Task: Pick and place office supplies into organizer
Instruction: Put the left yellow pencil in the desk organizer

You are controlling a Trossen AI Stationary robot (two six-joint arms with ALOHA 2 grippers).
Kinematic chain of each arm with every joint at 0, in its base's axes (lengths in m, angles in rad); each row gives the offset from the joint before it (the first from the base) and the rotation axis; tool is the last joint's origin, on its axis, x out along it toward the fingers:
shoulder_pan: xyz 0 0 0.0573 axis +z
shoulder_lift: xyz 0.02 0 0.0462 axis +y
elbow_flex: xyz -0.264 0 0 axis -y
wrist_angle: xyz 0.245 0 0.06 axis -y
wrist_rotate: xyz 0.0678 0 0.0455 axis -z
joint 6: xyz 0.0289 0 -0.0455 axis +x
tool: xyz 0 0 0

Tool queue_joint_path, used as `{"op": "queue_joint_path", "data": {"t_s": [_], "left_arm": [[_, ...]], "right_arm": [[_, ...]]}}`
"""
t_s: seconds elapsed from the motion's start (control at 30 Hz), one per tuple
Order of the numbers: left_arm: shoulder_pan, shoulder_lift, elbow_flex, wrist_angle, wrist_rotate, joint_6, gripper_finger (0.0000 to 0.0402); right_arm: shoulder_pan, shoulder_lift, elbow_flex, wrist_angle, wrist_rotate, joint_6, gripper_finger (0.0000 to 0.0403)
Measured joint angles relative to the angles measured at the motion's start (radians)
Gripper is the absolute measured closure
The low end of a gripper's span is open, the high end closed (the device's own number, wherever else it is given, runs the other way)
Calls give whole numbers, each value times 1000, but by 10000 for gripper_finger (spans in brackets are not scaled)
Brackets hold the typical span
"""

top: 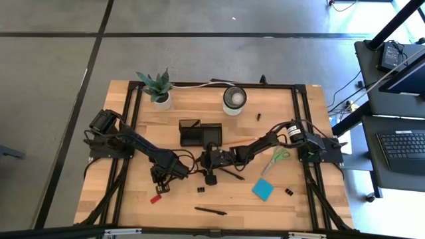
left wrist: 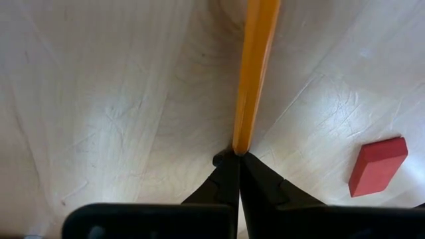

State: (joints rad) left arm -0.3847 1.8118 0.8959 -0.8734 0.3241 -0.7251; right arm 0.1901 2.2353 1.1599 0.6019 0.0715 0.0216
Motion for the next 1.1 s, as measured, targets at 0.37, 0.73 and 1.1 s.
{"op": "queue_joint_path", "data": {"t_s": [0.37, 0.73, 1.1], "left_arm": [[-1, 0, 0, 0, 0, 15, 400], [-1, 0, 0, 0, 0, 17, 400], [-8, 0, 1, 0, -5, 11, 400]], "right_arm": [[-10, 0, 0, 23, -21, 0, 196], [-10, 0, 6, 27, -24, 0, 196], [-10, 48, 68, -7, -55, 0, 198]]}}
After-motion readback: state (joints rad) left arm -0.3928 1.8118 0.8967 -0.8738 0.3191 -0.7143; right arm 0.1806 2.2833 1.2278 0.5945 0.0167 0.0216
